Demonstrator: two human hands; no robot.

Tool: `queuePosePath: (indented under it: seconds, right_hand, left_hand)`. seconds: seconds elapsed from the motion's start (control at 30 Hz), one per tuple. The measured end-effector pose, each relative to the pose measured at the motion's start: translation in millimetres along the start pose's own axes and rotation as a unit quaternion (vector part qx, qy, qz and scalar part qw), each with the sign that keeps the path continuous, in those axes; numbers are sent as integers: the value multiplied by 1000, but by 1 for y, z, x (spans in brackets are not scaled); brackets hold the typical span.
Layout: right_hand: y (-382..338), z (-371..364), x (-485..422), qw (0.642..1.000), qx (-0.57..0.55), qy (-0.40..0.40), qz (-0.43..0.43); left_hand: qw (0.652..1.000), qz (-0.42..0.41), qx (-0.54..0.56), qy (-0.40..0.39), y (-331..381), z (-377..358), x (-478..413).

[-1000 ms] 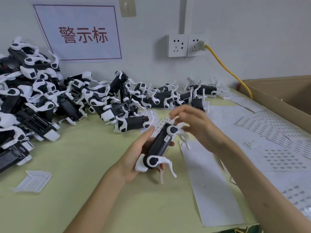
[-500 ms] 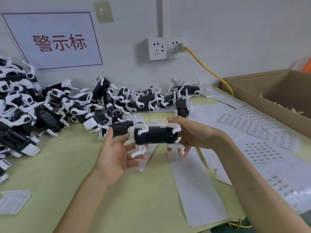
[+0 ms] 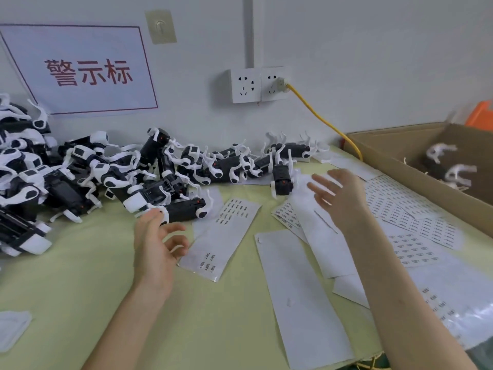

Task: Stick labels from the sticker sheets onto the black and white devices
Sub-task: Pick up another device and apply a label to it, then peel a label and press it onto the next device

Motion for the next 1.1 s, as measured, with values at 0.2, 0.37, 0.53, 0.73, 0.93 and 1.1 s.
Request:
queuePosePath:
  seconds: [0.2, 0.37, 0.53, 0.73, 0.93, 1.1]
  right_hand:
    - [17, -37, 5, 980, 186, -75, 14]
    - [34, -54, 13, 961, 246, -124, -1]
    - [41, -63, 20, 952, 262, -157, -12]
    - [54, -73, 26, 920, 318, -226, -45]
    - [67, -84, 38, 900, 331, -273, -77]
    - [81, -91, 53, 881, 186, -361, -243]
  left_hand:
    - [1000, -4, 2, 29, 5, 17, -10]
    - [996, 40, -54, -64, -1, 6, -10]
    - [996, 44, -61, -43, -2, 8, -9]
    - [993, -19, -112, -22, 2, 7, -7]
    - [996, -52, -39, -64, 9, 0, -1]
    - [992, -61, -1, -108, 14, -4, 4]
Point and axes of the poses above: each hand's wrist, its own x-axis away from the middle knuckle, its own z-axis out of the back of the hand, y = z × x, the point moved 4 cm from there along -x, towards the middle knuckle, and after that the axes turned 12 degrees about -y, right-handed, at the moved point
